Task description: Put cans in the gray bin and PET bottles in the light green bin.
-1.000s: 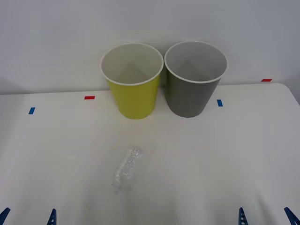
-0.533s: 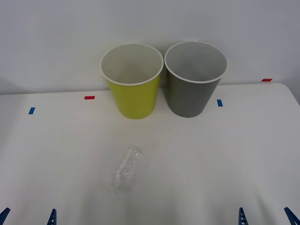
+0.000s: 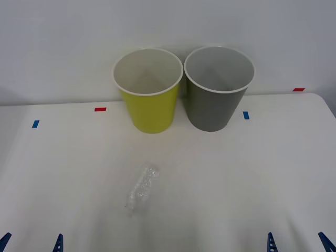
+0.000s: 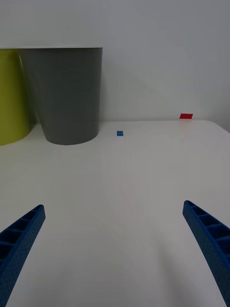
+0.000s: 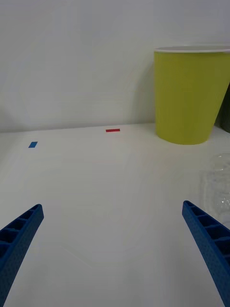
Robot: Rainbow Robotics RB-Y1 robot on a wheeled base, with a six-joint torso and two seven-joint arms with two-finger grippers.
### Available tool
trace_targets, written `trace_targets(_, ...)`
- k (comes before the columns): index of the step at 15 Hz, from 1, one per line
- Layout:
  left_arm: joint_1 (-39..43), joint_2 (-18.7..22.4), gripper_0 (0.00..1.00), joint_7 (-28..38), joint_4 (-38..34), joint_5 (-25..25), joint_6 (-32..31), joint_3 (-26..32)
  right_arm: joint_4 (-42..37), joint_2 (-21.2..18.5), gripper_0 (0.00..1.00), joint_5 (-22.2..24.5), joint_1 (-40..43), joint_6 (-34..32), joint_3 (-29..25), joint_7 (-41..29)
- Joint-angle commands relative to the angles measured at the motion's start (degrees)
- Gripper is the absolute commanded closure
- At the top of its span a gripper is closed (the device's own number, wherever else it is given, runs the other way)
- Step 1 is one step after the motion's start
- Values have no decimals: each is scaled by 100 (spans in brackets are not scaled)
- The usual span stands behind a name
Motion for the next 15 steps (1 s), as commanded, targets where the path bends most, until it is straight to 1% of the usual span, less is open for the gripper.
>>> trace_targets(1, 0, 0, 0, 0, 0, 0, 0, 0, 0, 0, 0, 0, 0, 0, 0, 0)
trace_targets(15, 0, 0, 0, 0, 0, 0, 0, 0, 0, 0, 0, 0, 0, 0, 0, 0)
